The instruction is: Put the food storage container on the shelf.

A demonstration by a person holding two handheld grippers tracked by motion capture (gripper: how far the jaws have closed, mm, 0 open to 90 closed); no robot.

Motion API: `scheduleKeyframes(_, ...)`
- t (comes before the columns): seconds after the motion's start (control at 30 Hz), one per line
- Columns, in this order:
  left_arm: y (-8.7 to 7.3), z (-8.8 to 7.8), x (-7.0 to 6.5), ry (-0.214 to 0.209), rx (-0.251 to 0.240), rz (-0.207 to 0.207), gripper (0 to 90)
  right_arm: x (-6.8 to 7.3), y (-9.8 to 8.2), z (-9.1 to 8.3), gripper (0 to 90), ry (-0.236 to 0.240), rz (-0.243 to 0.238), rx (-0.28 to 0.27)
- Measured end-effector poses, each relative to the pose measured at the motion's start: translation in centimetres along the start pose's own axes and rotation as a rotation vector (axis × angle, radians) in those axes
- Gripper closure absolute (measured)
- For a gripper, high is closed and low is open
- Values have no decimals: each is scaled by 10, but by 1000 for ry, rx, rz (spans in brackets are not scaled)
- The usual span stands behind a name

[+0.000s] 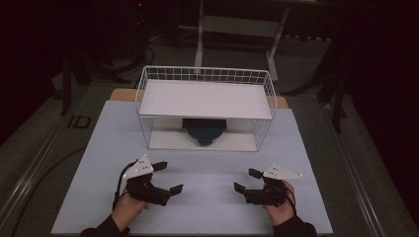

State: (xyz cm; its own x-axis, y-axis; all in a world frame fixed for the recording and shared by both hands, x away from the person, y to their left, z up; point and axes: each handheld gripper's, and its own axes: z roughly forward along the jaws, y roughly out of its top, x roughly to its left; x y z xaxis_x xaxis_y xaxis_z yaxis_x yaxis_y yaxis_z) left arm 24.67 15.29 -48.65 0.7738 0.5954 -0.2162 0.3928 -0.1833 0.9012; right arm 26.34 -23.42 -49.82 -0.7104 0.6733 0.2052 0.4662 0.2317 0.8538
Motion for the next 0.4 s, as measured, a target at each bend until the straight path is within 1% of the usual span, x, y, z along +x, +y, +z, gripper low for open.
scheduleKeyframes(0.07, 0, 0, -1, 0, -4, 3, 13, -1, -1, 1, 174, -5, -2, 5)
scheduleKeyframes(0.2, 2, 0, -1, 5, -5, 22, 12, -3, -2, 3, 175, -15, -10, 11)
scheduleKeyframes(0.3, 2, 1, -2, 0, -9, 17, 12, -4, -2, 4, 175, -13, -7, 18)
scheduleKeyframes(0.4, 1, 2, -3, -3, -1, 19, 13, -4, -2, 4, 175, -11, -8, 17)
